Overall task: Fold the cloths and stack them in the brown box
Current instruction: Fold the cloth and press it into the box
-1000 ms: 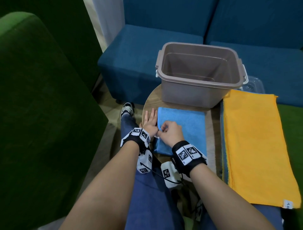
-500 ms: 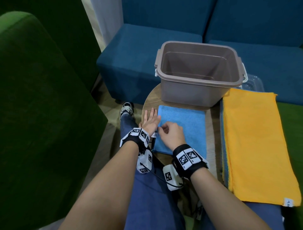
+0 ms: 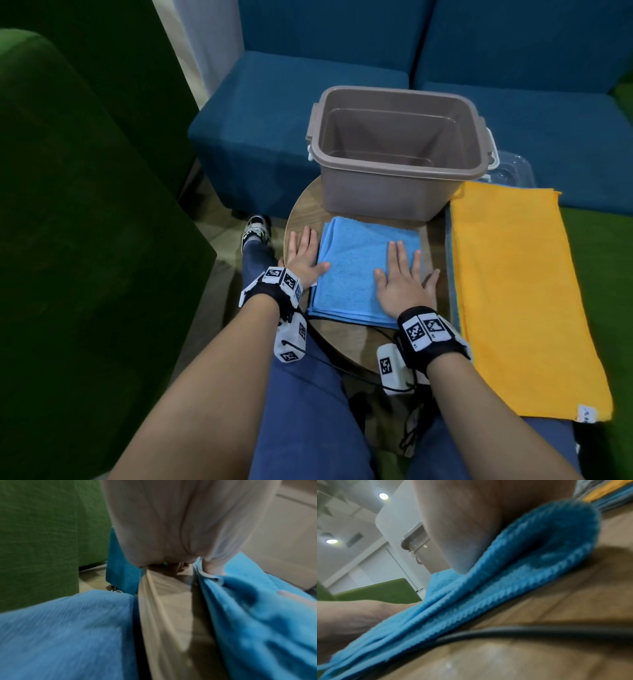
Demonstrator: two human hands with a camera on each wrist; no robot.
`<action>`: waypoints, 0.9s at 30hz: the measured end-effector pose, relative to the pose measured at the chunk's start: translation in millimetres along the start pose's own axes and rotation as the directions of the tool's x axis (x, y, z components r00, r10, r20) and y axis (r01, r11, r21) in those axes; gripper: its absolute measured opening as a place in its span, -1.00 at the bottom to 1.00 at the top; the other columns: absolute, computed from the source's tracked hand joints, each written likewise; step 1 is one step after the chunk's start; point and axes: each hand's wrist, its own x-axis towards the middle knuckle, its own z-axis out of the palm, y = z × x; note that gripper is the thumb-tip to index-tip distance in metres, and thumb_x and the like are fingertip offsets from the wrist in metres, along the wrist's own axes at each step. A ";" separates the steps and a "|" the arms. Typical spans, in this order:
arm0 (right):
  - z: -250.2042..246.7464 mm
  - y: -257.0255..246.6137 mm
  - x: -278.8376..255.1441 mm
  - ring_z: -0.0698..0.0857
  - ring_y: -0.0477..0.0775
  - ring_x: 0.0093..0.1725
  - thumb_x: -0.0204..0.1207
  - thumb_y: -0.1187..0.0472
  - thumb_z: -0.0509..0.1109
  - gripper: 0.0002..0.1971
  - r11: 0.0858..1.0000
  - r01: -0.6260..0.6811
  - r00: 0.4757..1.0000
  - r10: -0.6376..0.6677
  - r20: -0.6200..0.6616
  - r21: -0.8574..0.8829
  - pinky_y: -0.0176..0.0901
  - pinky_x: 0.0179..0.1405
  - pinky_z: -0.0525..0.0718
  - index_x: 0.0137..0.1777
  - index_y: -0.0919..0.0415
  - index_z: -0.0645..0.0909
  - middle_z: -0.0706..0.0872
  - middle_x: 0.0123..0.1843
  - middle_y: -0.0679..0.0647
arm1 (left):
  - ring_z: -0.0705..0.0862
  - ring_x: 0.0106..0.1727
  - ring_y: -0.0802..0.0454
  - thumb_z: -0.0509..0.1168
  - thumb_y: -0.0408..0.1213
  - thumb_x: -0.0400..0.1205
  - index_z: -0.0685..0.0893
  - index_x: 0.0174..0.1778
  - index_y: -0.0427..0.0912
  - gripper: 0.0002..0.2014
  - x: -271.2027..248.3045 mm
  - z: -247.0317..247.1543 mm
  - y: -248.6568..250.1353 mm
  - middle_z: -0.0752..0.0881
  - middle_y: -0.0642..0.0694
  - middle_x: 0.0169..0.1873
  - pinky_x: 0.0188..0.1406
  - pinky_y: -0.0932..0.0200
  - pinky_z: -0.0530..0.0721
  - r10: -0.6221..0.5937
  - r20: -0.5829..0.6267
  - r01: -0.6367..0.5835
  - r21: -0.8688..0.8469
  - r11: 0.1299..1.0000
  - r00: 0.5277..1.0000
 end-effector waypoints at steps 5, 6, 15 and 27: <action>-8.0 -25.9 5.2 -0.35 0.14 0.70 0.73 -0.14 -0.03 -0.32 0.992 0.111 0.990 -0.105 -0.090 0.065 0.37 0.59 -0.32 0.73 -0.03 -0.27 -0.35 0.73 -0.07 | -0.42 0.66 -0.01 0.13 -0.43 0.63 -0.18 0.71 -0.03 -0.19 -2.2 -5.3 10.0 -0.30 0.10 0.68 0.60 -0.33 -0.25 -0.044 0.016 0.046 -0.157 0.987 0.999; -9.7 -27.1 7.0 -0.34 0.15 0.70 0.73 -0.13 -0.01 -0.33 0.990 0.125 0.989 -0.119 -0.087 0.067 0.38 0.60 -0.31 0.73 -0.04 -0.25 -0.34 0.74 -0.06 | -0.42 0.66 0.00 0.12 -0.46 0.61 -0.17 0.71 -0.03 -0.18 -4.0 -6.5 12.1 -0.29 0.10 0.68 0.59 -0.30 -0.27 -0.045 0.015 0.047 -0.185 0.982 0.999; -7.7 -31.1 20.4 -0.40 0.14 0.68 0.64 -0.15 0.15 -0.14 0.964 0.245 0.969 -0.241 0.054 -0.102 0.39 0.58 -0.38 0.70 -0.02 -0.37 -0.42 0.71 -0.06 | -0.30 0.69 -0.05 0.18 -0.23 0.66 -0.21 0.71 -0.05 -0.19 -5.0 5.2 65.9 -0.28 -0.02 0.69 0.60 -0.24 -0.28 0.231 -0.020 -0.218 0.262 0.940 0.973; -11.6 32.1 14.8 -0.35 0.08 0.70 0.31 -0.56 0.27 0.23 0.971 -0.038 0.998 0.048 -0.039 0.234 0.12 0.66 -0.20 0.71 0.03 -0.36 -0.39 0.72 -0.08 | -0.43 0.65 0.05 0.35 0.57 0.17 -0.44 0.65 -0.12 0.46 6.6 19.5 25.9 -0.42 0.04 0.64 0.65 -0.09 -0.35 0.284 0.108 -0.302 0.454 0.838 0.953</action>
